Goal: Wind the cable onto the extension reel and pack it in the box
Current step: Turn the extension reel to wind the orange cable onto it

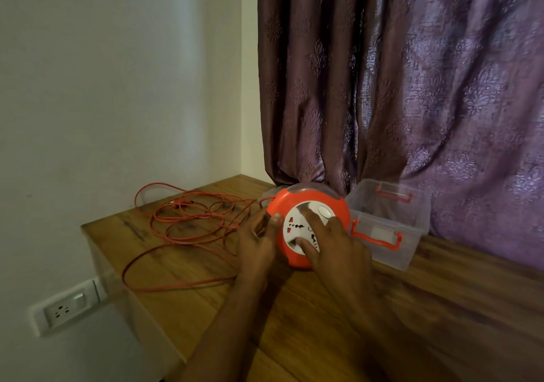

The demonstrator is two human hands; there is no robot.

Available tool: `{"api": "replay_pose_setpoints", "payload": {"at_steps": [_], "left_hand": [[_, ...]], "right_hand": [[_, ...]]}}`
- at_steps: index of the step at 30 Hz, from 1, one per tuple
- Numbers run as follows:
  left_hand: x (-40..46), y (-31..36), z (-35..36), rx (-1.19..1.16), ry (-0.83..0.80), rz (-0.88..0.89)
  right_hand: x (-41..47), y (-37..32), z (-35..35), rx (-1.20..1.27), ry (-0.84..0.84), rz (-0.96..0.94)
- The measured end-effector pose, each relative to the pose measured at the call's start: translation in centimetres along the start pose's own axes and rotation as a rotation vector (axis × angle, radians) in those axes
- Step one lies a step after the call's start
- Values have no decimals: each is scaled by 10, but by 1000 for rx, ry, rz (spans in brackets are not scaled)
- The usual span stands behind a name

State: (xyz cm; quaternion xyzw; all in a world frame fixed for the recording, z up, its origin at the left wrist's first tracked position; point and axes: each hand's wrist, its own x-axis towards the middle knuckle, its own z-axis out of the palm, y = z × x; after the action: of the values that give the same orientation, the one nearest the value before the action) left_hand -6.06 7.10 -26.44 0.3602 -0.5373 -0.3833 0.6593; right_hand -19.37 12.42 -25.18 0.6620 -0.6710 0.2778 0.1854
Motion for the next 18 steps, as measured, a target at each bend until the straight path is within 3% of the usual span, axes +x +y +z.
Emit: {"api": "replay_pose_setpoints", "payload": {"at_steps": [5,8,13,18], "left_hand": [[0,-1,0,38,-31,20],[1,0,-1,18,2,7],[2,4,-4,-44,47,-53],[1,5,-3,-26,26,-53]], "right_hand": [[-2,-2,-5,100,4,88],[-1,-1,-8,125,20,-4],[-2,-2,-5,-85,23,-252],[3,1,1,-144,-109,-292]]}}
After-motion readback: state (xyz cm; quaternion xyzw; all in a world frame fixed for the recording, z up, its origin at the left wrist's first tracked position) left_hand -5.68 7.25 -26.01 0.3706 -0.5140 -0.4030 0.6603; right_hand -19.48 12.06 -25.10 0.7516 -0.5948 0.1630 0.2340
